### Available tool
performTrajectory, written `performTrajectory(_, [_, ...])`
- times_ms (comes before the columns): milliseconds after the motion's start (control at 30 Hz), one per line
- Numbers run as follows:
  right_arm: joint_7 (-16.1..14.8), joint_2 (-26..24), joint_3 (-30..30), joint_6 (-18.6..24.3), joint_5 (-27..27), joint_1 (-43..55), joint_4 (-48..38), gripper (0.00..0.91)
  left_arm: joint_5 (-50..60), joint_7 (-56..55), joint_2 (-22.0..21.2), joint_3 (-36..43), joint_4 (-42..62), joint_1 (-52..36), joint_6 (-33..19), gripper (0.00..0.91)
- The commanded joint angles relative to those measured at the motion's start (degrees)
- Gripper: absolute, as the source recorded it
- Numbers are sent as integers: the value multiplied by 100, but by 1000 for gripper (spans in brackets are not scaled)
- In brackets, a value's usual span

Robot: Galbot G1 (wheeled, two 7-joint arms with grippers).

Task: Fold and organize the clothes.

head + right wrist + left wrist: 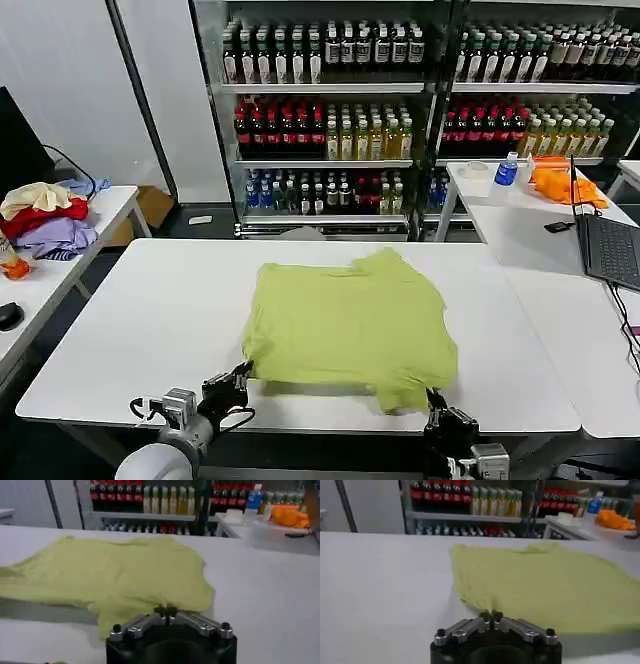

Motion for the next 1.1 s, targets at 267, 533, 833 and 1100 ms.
performTrajectory(267, [-22, -400, 14, 36, 151, 1039, -486, 0, -325, -22, 6, 207, 553, -848, -324, 50])
performTrajectory(533, [-14, -660, -269, -2, 380, 2008, -1183, 0, -321, -50, -48, 592, 1230, -1567, -401, 50])
performTrajectory(833, [-55, -711, -660, 9, 404, 2753, -2017, 0, -212, -75, -136, 892, 1857, -2079, -432, 50])
performTrajectory(1100, [-84, -572, -887, 24, 284, 2943, -2401, 0, -82, -84, -236, 1039, 2130, -2252, -483, 181])
